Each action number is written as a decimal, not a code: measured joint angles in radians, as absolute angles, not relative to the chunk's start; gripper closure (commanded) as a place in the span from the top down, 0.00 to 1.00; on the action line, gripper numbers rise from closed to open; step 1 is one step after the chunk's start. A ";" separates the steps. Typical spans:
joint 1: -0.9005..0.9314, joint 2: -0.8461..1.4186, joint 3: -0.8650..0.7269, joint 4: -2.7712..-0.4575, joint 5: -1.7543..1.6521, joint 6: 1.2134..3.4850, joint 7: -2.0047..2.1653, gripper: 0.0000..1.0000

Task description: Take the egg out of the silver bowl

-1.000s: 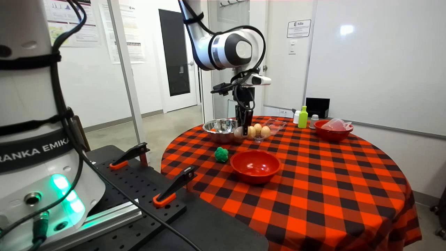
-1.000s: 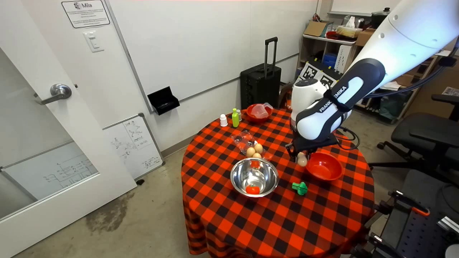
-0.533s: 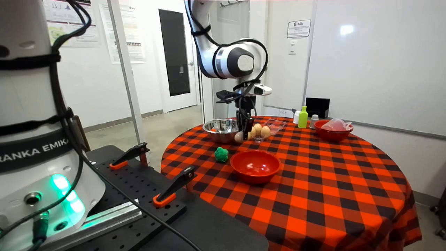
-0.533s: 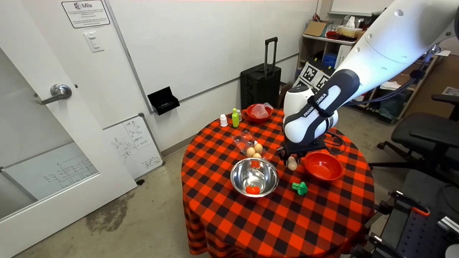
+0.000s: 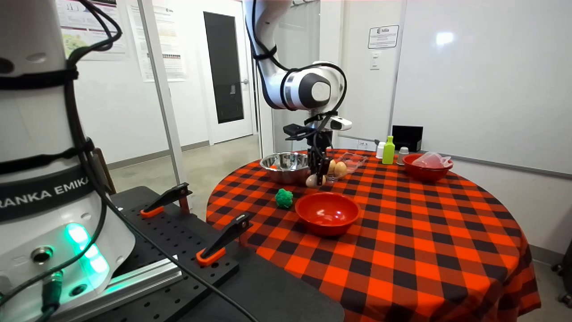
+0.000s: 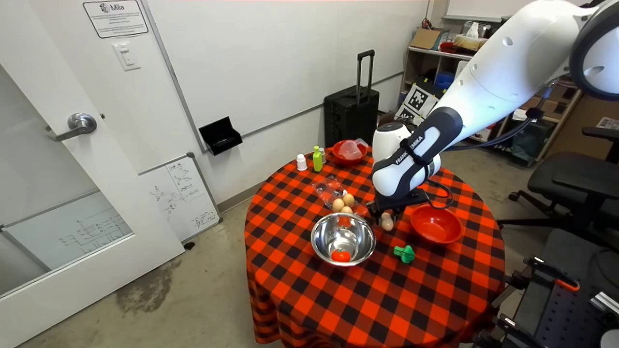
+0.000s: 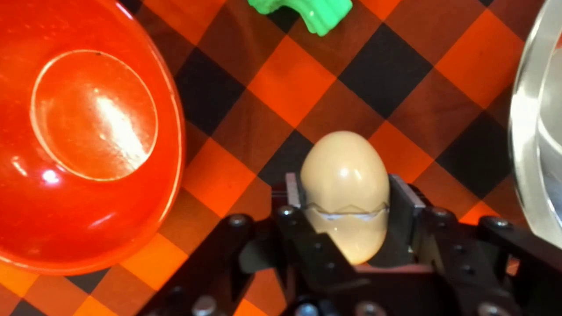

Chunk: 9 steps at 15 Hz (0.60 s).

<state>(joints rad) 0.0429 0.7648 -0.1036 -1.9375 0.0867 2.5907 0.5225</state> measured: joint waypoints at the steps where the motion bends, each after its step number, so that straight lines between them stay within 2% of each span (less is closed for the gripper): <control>1: 0.043 0.782 -0.104 -1.919 0.087 2.578 0.523 0.23; 8: 0.043 0.883 -0.107 -1.792 0.087 2.499 0.522 0.23; 9: 0.042 0.889 -0.109 -1.778 0.087 2.488 0.522 0.73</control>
